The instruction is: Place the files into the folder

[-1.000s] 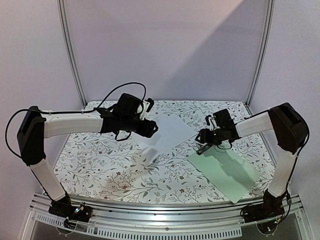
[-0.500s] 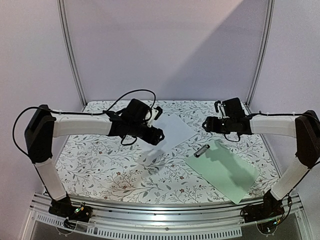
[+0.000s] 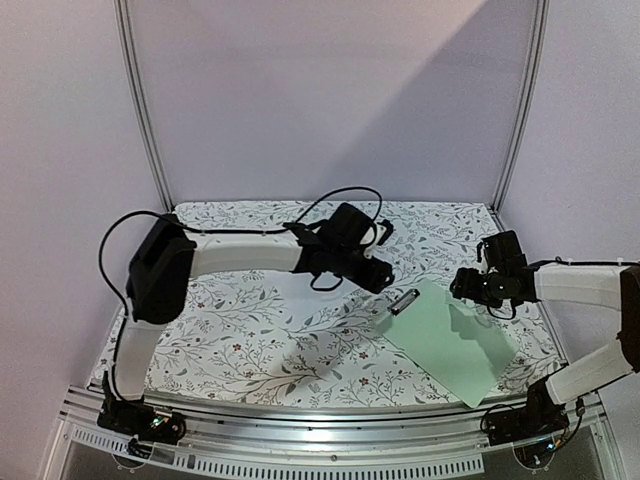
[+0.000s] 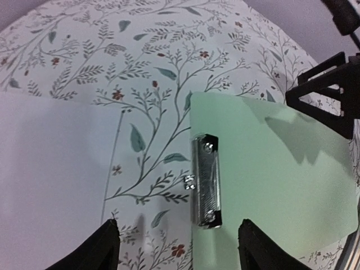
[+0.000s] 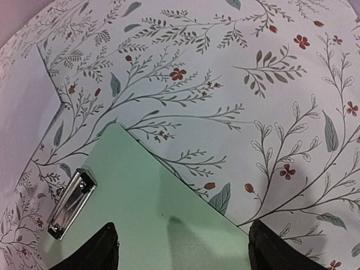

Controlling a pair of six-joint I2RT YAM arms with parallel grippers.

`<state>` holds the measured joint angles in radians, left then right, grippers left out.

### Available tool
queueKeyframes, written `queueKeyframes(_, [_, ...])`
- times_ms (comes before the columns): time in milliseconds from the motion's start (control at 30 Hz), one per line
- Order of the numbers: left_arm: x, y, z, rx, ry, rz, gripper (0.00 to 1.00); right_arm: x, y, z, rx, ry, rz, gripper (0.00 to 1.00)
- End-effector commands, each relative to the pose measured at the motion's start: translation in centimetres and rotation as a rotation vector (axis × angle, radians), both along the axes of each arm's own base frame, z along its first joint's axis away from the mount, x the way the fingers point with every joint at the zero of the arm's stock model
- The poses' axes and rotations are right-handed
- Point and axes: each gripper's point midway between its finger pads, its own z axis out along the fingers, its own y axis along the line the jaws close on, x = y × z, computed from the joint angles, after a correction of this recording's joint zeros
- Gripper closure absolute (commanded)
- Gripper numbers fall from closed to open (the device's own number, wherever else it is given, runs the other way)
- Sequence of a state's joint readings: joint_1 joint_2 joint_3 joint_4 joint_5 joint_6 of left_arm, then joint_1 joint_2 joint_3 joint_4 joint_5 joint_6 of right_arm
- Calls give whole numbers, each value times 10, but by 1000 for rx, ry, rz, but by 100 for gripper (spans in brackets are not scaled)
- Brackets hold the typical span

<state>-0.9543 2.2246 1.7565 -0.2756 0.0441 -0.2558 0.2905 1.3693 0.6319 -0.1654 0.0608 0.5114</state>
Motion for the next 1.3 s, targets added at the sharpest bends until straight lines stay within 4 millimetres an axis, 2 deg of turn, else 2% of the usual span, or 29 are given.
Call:
queueKeyframes(0, [-21, -49, -26, 55, 21, -53, 29, 2, -4, 18, 23, -86, -27, 21])
queueKeyframes(100, [-26, -64, -42, 82, 22, -68, 34, 1, -4, 25, 17, -102, -14, 21])
queueKeyframes(333, [-31, -62, -83, 151, 27, -61, 43, -4, 3, 22, 53, -109, 26, 20])
queueKeyframes(533, [-28, -63, -104, 168, 22, -46, 54, -4, 6, 15, 59, -89, 33, 20])
queueKeyframes(667, [-18, -62, -106, 179, -15, -7, 62, -8, 10, 14, 83, -76, 52, 20])
queueKeyframes(900, [-5, -66, -91, 166, -90, 12, 62, -12, 9, 14, 86, -76, 49, 20])
queueKeyframes(1133, [1, -71, -87, 164, -103, -10, 74, -17, 9, 10, 89, -58, 51, 20])
queueKeyframes(1200, [-1, -75, -79, 142, -105, -45, 73, -18, 8, 10, 80, -58, 51, 20])
queueKeyframes(1267, [1, -75, -69, 131, -124, -44, 63, -18, 7, 10, 74, -60, 53, 20])
